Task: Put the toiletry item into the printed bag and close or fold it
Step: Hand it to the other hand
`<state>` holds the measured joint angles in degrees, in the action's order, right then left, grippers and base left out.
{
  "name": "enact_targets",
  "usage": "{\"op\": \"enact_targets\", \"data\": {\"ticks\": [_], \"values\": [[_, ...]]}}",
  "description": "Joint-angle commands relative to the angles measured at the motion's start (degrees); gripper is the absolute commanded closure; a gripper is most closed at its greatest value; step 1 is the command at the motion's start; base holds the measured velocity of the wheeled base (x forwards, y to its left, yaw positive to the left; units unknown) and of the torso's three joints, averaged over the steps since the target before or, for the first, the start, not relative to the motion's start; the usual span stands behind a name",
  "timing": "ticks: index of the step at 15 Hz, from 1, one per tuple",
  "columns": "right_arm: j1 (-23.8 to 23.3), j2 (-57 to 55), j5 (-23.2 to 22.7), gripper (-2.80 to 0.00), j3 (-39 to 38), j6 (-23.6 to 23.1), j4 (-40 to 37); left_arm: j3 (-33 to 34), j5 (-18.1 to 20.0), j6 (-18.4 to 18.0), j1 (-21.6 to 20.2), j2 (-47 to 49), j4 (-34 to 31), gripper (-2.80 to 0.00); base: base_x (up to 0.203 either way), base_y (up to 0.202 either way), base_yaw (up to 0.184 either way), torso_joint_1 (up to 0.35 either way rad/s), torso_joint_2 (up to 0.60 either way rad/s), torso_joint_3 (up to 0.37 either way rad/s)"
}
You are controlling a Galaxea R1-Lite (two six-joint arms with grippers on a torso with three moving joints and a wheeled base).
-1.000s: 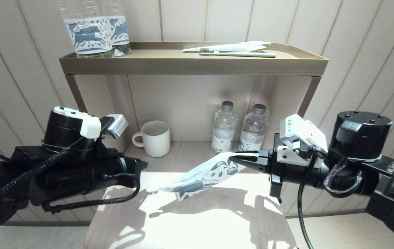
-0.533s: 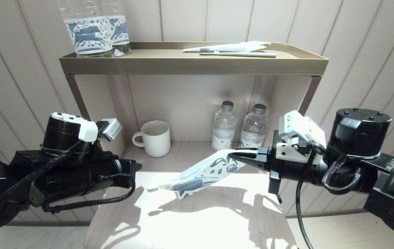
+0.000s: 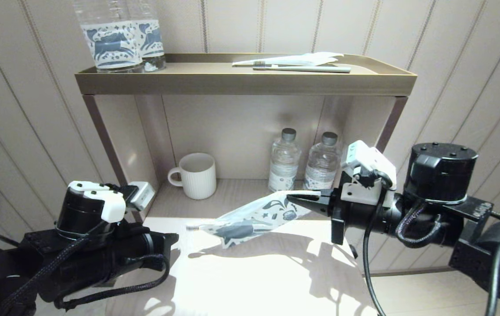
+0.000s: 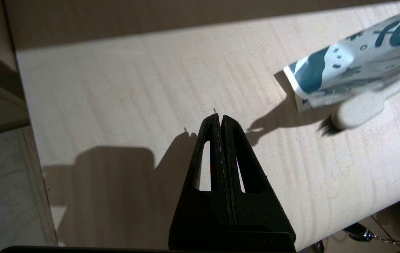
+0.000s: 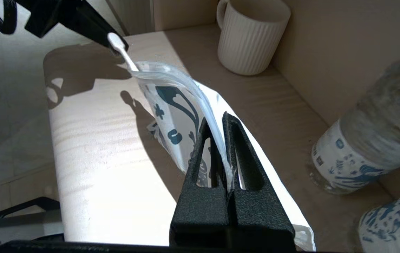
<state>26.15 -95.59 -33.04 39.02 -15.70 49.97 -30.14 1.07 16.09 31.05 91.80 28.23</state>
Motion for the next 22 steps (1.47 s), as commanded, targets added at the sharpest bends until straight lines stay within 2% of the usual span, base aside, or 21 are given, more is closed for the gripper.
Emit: {"op": "enact_targets", "data": {"ticks": [1,6,8,11,15,17,19,22], "values": [[0.0,-1.2,-0.2,0.00,-1.2,-0.3,0.3,0.8,0.0,0.0,0.0,-1.7,0.2,0.00,0.000,0.000,0.000,0.000,0.00,0.000],[2.4,-2.3,-0.1,0.00,-3.9,-1.9,1.1,0.5,0.6,-0.1,0.1,-0.8,0.2,0.00,0.000,0.000,0.000,0.000,0.00,0.000],[2.8,-3.6,0.0,0.00,-6.2,-4.0,4.6,0.3,0.6,-0.1,0.1,-0.5,0.2,0.00,0.000,0.000,0.000,0.000,0.00,0.000],[3.9,-6.8,0.1,0.00,-7.6,-4.4,8.7,0.2,0.7,-0.1,0.1,-0.5,0.2,0.00,0.000,0.000,0.000,0.000,0.00,0.000],[5.1,-9.5,0.1,0.00,-9.0,-8.0,9.1,0.5,0.5,-0.1,0.1,-1.3,0.2,0.00,0.000,0.000,0.000,0.000,0.00,0.000],[5.3,-9.9,0.1,0.00,-8.9,-8.2,9.3,0.7,-0.1,-0.3,0.1,-2.7,0.2,0.00,0.000,0.000,0.000,0.000,0.00,0.000],[5.3,-9.8,0.2,0.00,-8.7,-8.2,9.4,0.5,-0.1,-0.4,-1.0,-6.4,0.2,0.00,0.000,0.000,0.000,0.000,0.00,0.000],[5.3,-10.8,0.2,0.00,-8.3,-8.3,9.4,-3.9,-0.2,-1.2,-3.3,-8.3,-0.6,0.00,0.000,0.000,0.000,0.000,0.00,0.000]]}}
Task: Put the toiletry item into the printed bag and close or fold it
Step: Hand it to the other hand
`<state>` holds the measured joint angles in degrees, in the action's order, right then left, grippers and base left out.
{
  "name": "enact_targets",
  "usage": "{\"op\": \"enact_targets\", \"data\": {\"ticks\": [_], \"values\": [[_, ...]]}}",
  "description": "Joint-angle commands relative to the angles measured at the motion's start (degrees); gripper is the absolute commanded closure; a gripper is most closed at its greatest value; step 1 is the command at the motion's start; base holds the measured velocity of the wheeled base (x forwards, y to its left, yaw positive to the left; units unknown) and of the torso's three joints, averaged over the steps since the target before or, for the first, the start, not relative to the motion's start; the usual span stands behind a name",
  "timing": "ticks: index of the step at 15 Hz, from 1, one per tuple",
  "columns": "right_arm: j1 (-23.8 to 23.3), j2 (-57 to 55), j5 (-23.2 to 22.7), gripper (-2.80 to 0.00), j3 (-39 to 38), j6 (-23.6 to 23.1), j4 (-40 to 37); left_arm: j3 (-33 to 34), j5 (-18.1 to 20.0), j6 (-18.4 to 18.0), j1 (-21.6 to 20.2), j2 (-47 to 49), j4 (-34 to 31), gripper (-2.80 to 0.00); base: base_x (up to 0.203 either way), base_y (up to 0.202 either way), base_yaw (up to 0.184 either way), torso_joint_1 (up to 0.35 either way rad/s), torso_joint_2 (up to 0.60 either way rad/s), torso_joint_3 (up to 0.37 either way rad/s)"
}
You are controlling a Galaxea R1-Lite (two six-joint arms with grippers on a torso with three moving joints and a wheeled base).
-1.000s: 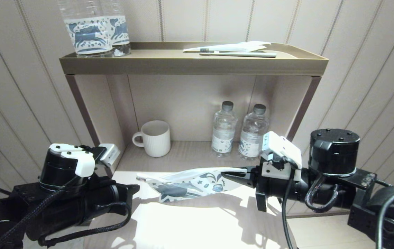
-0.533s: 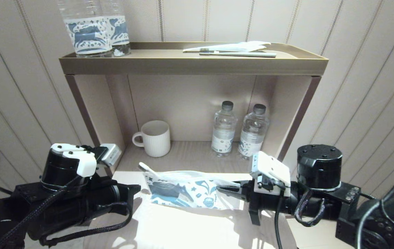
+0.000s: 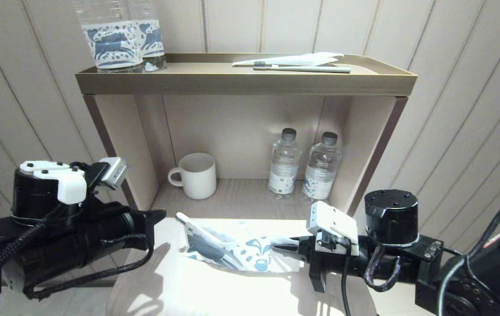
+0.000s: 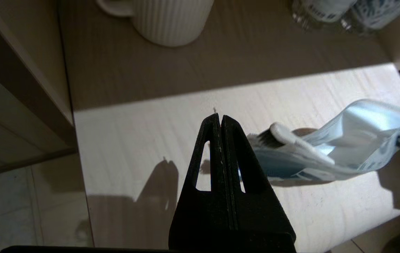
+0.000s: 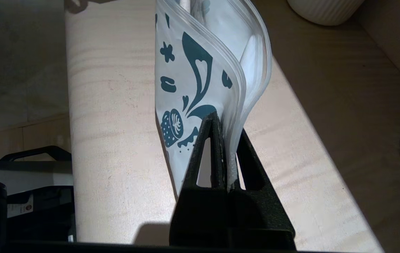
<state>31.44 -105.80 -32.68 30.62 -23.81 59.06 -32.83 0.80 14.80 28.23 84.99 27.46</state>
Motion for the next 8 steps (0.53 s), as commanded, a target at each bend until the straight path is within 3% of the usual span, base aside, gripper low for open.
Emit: {"op": "enact_targets", "data": {"ticks": [1,8], "values": [[0.0,-1.0,-0.1,0.00,0.1,-0.2,0.4,-2.1,-0.1,0.1,-0.5,-1.4,-0.1,0.00,0.000,0.000,0.000,0.000,0.00,0.000],[0.0,-1.7,0.2,0.00,0.2,-0.2,1.4,-2.3,0.6,0.2,-0.1,1.4,0.0,0.00,0.000,0.000,0.000,0.000,0.00,0.000]]}}
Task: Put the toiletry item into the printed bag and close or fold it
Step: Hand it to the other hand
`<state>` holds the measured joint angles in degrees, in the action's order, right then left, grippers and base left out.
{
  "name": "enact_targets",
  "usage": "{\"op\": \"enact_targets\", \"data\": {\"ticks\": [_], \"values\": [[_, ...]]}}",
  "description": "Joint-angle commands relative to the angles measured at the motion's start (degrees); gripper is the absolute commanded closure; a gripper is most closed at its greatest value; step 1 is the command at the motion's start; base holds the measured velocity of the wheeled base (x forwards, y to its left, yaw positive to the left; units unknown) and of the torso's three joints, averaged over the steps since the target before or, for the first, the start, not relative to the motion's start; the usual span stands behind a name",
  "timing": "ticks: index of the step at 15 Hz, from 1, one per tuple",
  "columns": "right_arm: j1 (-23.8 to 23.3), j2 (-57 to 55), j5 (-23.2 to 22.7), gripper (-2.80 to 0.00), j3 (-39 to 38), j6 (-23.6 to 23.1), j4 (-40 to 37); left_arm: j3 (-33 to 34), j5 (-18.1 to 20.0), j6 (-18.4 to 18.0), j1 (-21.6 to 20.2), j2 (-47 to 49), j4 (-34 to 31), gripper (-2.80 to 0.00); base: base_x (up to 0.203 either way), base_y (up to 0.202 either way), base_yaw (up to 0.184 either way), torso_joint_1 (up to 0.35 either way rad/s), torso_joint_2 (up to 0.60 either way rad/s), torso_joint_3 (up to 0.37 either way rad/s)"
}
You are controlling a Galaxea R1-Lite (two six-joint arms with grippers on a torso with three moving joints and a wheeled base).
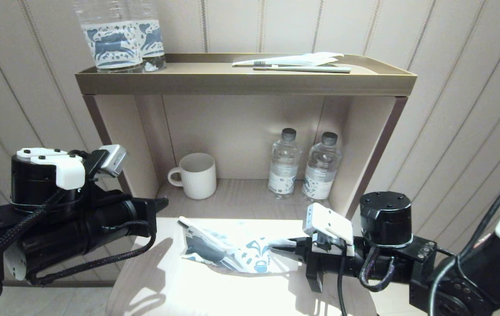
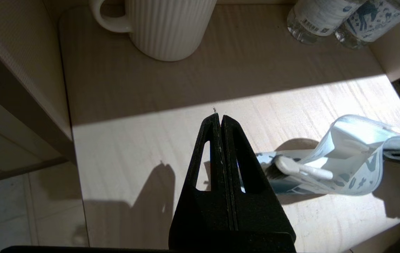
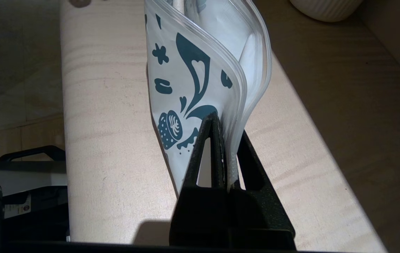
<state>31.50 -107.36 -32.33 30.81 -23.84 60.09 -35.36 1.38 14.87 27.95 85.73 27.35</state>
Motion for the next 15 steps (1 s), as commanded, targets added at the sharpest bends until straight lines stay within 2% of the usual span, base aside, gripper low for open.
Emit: {"op": "enact_targets", "data": {"ticks": [1,11,15], "values": [[0.1,0.0,-0.2,0.00,0.0,-0.1,0.4,0.4,-0.1,0.2,0.9,1.1,0.3,0.00,0.000,0.000,0.000,0.000,0.00,0.000],[0.1,-0.4,-0.2,0.00,-0.1,-0.1,0.3,-0.1,-0.5,1.7,9.5,5.1,0.6,0.00,0.000,0.000,0.000,0.000,0.00,0.000],[0.1,-0.3,-0.2,0.00,-0.2,-0.1,0.4,-2.2,-1.7,2.0,9.8,7.5,1.0,0.00,0.000,0.000,0.000,0.000,0.00,0.000]]}}
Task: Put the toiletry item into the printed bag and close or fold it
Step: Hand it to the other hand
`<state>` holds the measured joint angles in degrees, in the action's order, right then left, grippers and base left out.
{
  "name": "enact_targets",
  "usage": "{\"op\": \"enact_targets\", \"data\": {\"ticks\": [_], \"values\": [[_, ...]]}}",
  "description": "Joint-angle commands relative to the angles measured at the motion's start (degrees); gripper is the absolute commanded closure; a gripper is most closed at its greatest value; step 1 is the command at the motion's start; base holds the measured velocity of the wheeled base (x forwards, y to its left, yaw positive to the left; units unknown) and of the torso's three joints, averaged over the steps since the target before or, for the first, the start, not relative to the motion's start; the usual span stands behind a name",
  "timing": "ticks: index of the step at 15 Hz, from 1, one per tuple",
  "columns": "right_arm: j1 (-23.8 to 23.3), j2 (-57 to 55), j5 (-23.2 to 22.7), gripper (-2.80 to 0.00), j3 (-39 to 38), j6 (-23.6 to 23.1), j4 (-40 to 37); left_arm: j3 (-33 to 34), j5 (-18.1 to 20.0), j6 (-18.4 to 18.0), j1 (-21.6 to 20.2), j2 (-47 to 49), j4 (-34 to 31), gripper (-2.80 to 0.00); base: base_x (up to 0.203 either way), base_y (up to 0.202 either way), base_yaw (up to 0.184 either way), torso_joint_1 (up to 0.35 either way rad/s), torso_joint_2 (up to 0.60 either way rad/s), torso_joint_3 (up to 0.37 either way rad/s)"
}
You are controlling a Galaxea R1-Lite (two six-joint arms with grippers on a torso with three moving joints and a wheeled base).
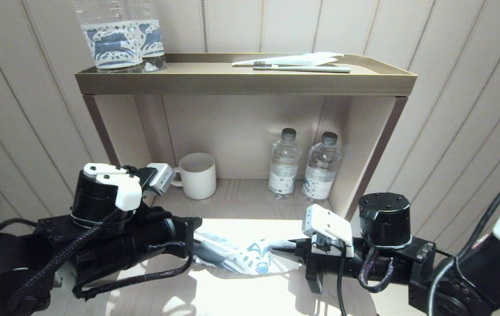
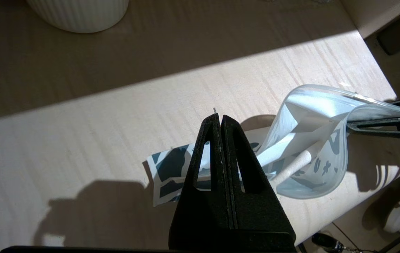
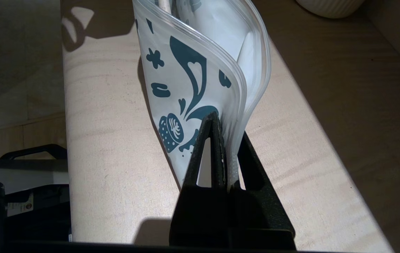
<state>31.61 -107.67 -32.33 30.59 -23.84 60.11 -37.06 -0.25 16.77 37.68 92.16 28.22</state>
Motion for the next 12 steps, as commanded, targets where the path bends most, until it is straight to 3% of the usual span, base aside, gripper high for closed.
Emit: {"op": "enact_targets", "data": {"ticks": [1,7,12], "values": [[0.0,0.0,-0.2,0.00,0.0,-0.1,0.4,-1.0,-0.3,0.1,0.1,0.9,0.1,0.00,0.000,0.000,0.000,0.000,0.00,0.000],[0.3,0.4,-0.2,0.00,-0.2,-0.1,0.4,-2.0,-1.3,0.0,0.0,-0.7,-0.3,0.00,0.000,0.000,0.000,0.000,0.00,0.000],[0.3,1.5,0.6,0.00,0.2,-0.1,0.5,3.1,-1.3,-0.5,-7.1,-9.9,-1.7,0.00,0.000,0.000,0.000,0.000,0.00,0.000]]}}
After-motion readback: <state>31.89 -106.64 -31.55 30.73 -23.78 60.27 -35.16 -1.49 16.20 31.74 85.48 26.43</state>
